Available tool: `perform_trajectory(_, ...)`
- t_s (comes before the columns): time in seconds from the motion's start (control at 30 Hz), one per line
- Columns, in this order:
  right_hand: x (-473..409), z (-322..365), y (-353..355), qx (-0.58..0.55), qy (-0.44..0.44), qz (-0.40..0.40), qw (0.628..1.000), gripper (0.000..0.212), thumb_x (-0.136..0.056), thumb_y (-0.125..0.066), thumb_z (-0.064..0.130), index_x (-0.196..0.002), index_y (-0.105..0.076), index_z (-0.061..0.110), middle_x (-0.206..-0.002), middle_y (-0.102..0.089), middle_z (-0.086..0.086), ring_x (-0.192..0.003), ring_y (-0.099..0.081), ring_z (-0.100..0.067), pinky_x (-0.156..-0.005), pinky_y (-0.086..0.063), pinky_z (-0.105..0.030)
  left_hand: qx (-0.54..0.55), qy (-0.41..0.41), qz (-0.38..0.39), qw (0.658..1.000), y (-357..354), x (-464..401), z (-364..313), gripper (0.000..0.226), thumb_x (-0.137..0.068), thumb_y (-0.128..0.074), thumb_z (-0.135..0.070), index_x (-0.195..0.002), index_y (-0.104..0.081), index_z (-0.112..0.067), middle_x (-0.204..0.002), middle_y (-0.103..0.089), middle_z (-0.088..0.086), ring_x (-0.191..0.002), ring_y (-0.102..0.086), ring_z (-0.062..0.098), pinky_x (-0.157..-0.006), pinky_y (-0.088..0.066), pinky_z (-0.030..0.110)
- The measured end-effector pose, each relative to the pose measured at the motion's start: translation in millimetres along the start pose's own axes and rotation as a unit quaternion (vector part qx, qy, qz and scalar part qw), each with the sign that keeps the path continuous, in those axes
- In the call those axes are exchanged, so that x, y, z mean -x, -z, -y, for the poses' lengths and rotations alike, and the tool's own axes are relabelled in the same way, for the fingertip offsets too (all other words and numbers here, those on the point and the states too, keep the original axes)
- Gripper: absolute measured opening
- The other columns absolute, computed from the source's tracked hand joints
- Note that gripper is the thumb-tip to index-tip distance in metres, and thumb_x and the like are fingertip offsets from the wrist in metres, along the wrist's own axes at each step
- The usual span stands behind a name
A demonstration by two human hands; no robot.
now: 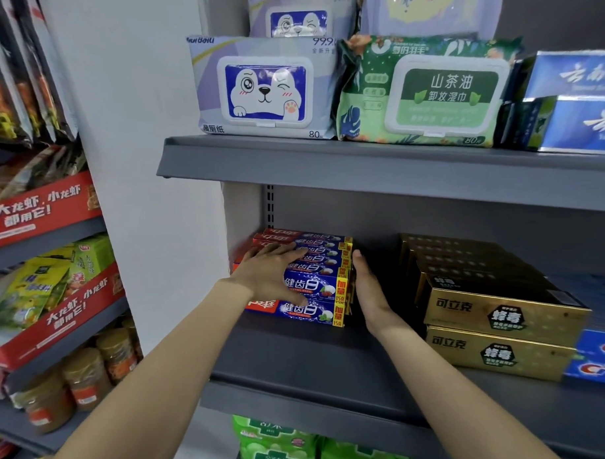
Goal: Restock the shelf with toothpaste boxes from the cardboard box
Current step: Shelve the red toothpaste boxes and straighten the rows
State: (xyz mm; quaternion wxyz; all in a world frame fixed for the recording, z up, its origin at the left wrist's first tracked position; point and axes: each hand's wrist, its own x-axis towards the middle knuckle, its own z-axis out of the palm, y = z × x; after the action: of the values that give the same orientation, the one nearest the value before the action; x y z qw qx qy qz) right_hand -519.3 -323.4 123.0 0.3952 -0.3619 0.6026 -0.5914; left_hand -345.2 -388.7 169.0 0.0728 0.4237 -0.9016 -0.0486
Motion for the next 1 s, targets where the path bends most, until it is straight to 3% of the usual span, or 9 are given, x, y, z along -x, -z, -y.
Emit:
perform_trajectory(0.07, -1, 11, 7, 0.004, 0.017, 0.005, 1.0, 0.062, -0.095, -0.038, 0.051, -0.15, -0.019, 0.028, -0.144, -0.043, -0.003, -0.125, -0.048, -0.021, -0.093, -0.035, -0.029, 0.168, 0.03, -0.035, 0.985, 9, -2, 0, 0.07, -0.086, -0.058, -0.05, -0.146, -0.026, -0.034, -0.149, -0.038, -0.002, -0.137, -0.036, 0.025, -0.114, -0.027, 0.043)
perform_trajectory(0.17, -5, 30, 8, 0.01, 0.035, 0.018, 0.999, 0.05, -0.097, -0.046, 0.034, -0.144, -0.031, 0.026, -0.127, -0.056, -0.007, -0.092, -0.059, -0.012, -0.072, -0.041, -0.021, 0.306, 0.103, -0.088, 0.942, 23, -18, 0, 0.047, -0.096, -0.045, -0.038, -0.141, -0.04, -0.024, -0.141, -0.047, 0.007, -0.128, -0.044, 0.027, -0.109, -0.033, 0.039)
perform_trajectory(0.27, -11, 40, 0, 0.066, 0.038, 0.031, 0.997, 0.042, -0.092, -0.055, 0.032, -0.13, -0.044, 0.02, -0.115, -0.063, -0.01, -0.085, -0.064, -0.017, -0.063, -0.045, -0.025, 0.246, 0.169, -0.068, 0.952, 28, -38, 1, 0.044, -0.097, -0.043, -0.036, -0.131, -0.048, -0.01, -0.132, -0.054, 0.014, -0.117, -0.052, 0.03, -0.102, -0.042, 0.04)
perform_trajectory(0.43, -20, 44, -6, 0.115, 0.028, 0.049, 0.992, 0.053, -0.088, -0.063, 0.021, -0.134, -0.038, 0.021, -0.119, -0.06, -0.01, -0.084, -0.065, -0.018, -0.06, -0.048, -0.024, 0.19, 0.233, -0.019, 0.954, 24, -59, 11, 0.062, -0.088, -0.054, -0.052, -0.126, -0.048, -0.003, -0.128, -0.055, 0.015, -0.115, -0.055, 0.033, -0.1, -0.044, 0.04)
perform_trajectory(0.53, -20, 38, -8, 0.11, 0.018, 0.044, 0.993, 0.059, -0.087, -0.062, 0.015, -0.138, -0.033, 0.023, -0.121, -0.059, -0.01, -0.087, -0.066, -0.02, -0.063, -0.051, -0.026, 0.224, 0.249, -0.023, 0.942, 25, -64, 13, 0.063, -0.084, -0.063, -0.047, -0.127, -0.046, -0.004, -0.125, -0.057, 0.017, -0.113, -0.056, 0.031, -0.097, -0.045, 0.037)
perform_trajectory(0.67, -17, 32, -10, 0.045, -0.011, 0.047, 0.998, 0.05, -0.088, -0.06, 0.013, -0.134, -0.041, 0.02, -0.117, -0.062, -0.013, -0.082, -0.066, -0.02, -0.068, -0.054, -0.03, 0.263, 0.264, -0.02, 0.928, 25, -65, 14, 0.065, -0.079, -0.07, -0.044, -0.126, -0.045, -0.006, -0.121, -0.059, 0.016, -0.109, -0.058, 0.031, -0.092, -0.045, 0.038)
perform_trajectory(0.8, -18, 34, -8, 0.026, -0.018, 0.048, 0.998, 0.046, -0.089, -0.059, 0.011, -0.131, -0.043, 0.021, -0.116, -0.062, -0.013, -0.08, -0.065, -0.019, -0.067, -0.054, -0.031, 0.278, 0.266, -0.026, 0.923, 26, -64, 10, 0.068, -0.079, -0.071, -0.041, -0.13, -0.042, -0.006, -0.124, -0.057, 0.016, -0.111, -0.057, 0.031, -0.093, -0.045, 0.038)
perform_trajectory(0.93, -15, 35, -9, 0.027, -0.017, 0.049, 0.998, 0.043, -0.091, -0.056, 0.012, -0.13, -0.042, 0.021, -0.103, -0.063, -0.007, -0.076, -0.065, -0.017, -0.063, -0.053, -0.029, 0.294, 0.262, -0.016, 0.919, 28, -61, 12, 0.069, -0.08, -0.071, -0.04, -0.132, -0.041, -0.007, -0.125, -0.057, 0.016, -0.111, -0.058, 0.032, -0.093, -0.046, 0.039)
perform_trajectory(1.0, -13, 35, -10, 0.025, -0.014, 0.042, 0.999, 0.042, -0.093, -0.054, 0.018, -0.133, -0.041, 0.021, -0.105, -0.064, -0.007, -0.079, -0.066, -0.019, -0.068, -0.054, -0.031, 0.292, 0.254, -0.003, 0.922, 30, -56, 14, 0.063, -0.082, -0.068, -0.04, -0.13, -0.042, -0.007, -0.122, -0.059, 0.016, -0.108, -0.06, 0.031, -0.09, -0.046, 0.038)
